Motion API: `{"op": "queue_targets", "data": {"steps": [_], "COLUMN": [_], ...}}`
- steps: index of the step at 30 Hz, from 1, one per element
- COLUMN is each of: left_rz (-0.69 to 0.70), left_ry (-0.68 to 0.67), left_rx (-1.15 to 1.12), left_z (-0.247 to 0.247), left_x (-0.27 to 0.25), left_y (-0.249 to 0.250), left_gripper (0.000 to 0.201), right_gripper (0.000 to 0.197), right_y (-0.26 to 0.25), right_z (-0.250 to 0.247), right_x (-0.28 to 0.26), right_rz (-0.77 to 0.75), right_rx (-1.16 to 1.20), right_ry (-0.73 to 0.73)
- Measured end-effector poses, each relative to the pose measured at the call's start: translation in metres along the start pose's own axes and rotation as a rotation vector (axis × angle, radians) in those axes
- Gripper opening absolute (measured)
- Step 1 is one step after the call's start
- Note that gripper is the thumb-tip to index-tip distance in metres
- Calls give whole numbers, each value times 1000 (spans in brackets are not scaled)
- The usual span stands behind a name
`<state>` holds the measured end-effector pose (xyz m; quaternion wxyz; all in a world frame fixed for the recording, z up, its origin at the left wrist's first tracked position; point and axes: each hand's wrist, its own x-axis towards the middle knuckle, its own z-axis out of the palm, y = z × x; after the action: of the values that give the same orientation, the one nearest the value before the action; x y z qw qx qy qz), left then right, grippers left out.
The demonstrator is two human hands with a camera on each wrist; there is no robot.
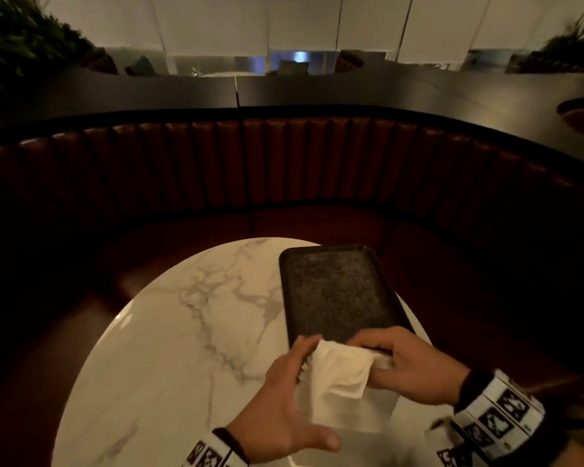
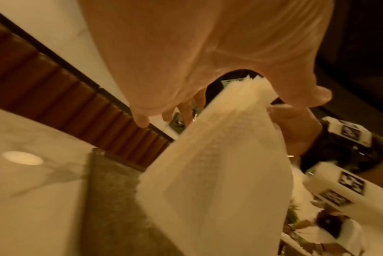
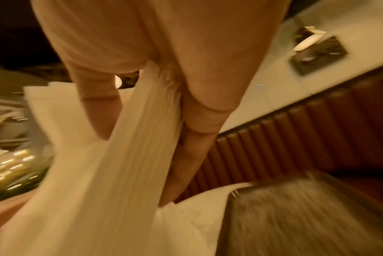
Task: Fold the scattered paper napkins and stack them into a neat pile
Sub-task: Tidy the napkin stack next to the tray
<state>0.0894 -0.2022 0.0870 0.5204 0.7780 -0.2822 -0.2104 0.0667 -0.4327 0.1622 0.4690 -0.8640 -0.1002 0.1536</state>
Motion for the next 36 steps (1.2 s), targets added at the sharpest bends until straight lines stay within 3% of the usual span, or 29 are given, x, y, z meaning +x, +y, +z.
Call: {"op": "queue_targets", "data": {"steps": [3,6,9,11,13,15,17,19,20,21,23,25,27,32,36], "left_rz": [31,68,-86,-184,-276,-344,-419,-468,-480,-491,-500,-482,-457,-446,-451], "left_ry": [9,96,239,266,288,320,334,371,390,408,416,413,403,396,372], "left_rx": [-167,-95,-121,-177,-248,-305,-352,-395,-392,-394,-427,-466,-459,-269,-165], "left_z": [13,27,42,57,72,84,93,98,100,100,100,96,92,96,104], "left_x": [27,39,39,41,44,50,56,63,68,73,88,109,133,179,192], "left_y": [33,41,28,18,7,-4,-17,-33,-42,-50,-61,-68,-75,-94,-104], "left_gripper": [84,80,79,74,81,83,83,87,91,94,90,73,70,78,72], "right_gripper": [26,27,26,26,29,40,48,47,51,55,62,82,96,98,93], "right_y": [-12,-2,16,30,45,65,95,118,128,133,143,145,153,193,204], "right_z": [-27,-50,-63,-66,-66,-56,-37,-14,-3,6,15,11,4,-17,-23], "right_x": [10,20,29,34,40,46,48,48,48,48,48,50,53,82,93], "right_rz": [-62,-68,-65,-36,14,83,286,501,601,656,675,592,509,478,516], "right_rx": [-102,-70,12,61,117,358,807,1152,1173,1138,836,641,509,370,255], "right_ry": [-95,-100,-107,-112,-73,48,201,211,210,216,289,290,230,311,269]}}
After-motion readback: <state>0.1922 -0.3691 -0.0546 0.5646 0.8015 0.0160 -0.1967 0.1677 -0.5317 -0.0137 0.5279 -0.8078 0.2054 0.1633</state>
